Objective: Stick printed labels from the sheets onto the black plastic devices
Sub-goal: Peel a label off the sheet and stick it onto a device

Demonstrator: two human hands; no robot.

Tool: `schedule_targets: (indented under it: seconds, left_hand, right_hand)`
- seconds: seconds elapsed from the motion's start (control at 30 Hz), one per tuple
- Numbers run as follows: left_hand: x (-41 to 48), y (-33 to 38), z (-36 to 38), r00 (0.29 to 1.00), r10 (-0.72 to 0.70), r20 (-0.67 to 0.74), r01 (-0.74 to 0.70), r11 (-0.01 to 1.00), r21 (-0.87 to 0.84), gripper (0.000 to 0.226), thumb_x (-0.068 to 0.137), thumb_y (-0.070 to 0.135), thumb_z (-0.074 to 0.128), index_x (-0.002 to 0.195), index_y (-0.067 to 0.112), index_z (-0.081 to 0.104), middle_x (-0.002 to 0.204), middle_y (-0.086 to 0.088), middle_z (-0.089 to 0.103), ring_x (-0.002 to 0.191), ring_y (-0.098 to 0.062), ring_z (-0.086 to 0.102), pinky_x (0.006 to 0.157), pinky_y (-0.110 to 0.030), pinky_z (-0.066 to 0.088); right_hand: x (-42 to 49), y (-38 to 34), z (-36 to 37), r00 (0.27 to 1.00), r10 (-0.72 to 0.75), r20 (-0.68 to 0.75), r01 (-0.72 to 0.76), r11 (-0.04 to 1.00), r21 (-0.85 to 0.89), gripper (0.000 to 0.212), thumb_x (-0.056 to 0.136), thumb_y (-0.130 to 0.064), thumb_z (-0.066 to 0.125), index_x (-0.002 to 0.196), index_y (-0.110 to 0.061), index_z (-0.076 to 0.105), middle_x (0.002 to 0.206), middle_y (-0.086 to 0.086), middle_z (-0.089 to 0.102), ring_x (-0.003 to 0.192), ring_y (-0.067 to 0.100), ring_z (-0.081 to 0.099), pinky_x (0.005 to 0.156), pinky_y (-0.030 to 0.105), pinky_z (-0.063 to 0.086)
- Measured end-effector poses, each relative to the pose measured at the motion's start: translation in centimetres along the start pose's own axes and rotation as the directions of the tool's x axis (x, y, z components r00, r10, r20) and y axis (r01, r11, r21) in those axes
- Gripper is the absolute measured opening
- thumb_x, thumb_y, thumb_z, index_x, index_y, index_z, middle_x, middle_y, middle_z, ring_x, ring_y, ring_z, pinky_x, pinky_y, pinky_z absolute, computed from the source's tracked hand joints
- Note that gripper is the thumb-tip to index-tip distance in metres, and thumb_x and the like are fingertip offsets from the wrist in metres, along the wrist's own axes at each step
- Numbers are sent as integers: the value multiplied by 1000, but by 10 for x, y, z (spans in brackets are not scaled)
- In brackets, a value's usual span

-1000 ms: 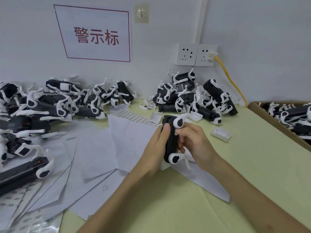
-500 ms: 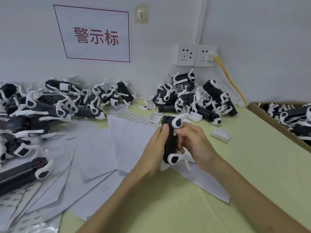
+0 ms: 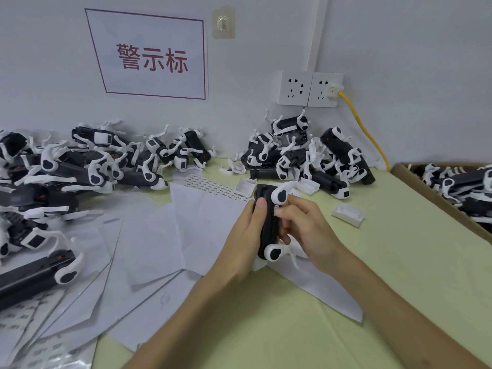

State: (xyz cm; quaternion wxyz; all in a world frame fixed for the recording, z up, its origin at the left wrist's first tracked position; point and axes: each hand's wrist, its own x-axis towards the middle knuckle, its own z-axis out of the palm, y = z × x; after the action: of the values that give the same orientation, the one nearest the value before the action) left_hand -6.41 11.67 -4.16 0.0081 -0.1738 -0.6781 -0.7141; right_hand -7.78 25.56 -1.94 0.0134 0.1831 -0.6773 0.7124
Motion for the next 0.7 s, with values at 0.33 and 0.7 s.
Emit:
schedule_targets:
  seconds: [0.33,0.7]
  left_hand:
    - [-3,5,-1,1000,4,18,-4,1000,-2,51,108,48,34,111,2,54,84,-4,68,79,-19,70,76,-29,55]
    - [-2,7,-1,1000,-11,20,12,998,-54,50,107,52,34,109,7,58,82,-4,68,79,-20,69,74,-29,54]
  right_hand:
    - [1,4,-3,1000,22,2,-22,997,71,30,80,-14,56,51,-22,52,54,1,41,48,18,45,48,24,41]
    - [3,9,-7,999,3,43,-5,999,47,19,76,-8,56,60,-15,50,59,3,43,52,17,44,51,25,41]
